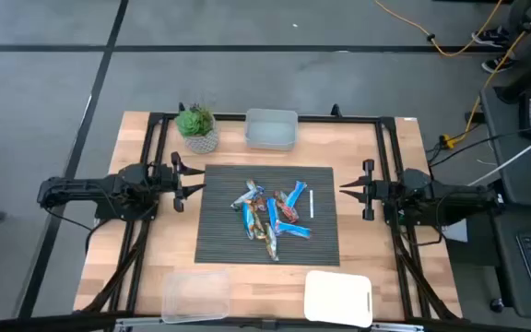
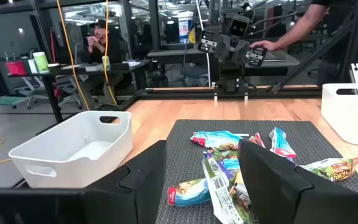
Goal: Pick and place Granola Bars by type
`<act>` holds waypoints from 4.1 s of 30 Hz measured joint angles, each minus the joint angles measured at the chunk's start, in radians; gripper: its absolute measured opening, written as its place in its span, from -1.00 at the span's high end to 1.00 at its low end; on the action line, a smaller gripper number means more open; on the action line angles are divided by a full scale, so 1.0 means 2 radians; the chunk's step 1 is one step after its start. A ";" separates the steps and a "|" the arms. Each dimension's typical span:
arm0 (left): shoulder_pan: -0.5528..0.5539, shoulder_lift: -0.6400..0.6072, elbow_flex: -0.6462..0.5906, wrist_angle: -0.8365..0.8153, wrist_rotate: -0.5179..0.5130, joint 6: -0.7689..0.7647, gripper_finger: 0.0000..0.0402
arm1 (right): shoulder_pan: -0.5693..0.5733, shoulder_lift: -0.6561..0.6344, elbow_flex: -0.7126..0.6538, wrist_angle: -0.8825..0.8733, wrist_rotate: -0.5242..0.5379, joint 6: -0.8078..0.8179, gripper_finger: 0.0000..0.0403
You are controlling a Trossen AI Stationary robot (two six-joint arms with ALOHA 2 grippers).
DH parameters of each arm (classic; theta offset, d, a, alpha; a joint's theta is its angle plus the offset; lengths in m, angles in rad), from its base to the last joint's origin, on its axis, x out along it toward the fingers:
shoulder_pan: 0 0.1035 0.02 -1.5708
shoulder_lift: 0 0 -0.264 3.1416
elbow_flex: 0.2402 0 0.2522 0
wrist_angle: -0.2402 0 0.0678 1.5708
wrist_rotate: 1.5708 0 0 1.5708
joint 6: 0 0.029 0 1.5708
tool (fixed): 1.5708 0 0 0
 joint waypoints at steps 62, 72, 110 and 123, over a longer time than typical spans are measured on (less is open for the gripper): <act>0.000 0.000 0.000 0.000 0.000 0.000 0.04 | 0.000 0.000 0.000 0.000 0.000 -0.012 0.72; 0.000 0.000 0.000 0.000 0.000 0.000 0.07 | 0.000 0.000 0.000 0.000 0.001 -0.104 0.72; 0.000 0.000 0.000 0.000 0.000 0.000 0.06 | 0.000 0.007 0.021 0.198 0.098 0.278 0.72; 0.000 0.000 0.000 0.000 0.000 0.000 0.06 | 0.000 0.231 0.340 -0.208 0.084 0.228 0.14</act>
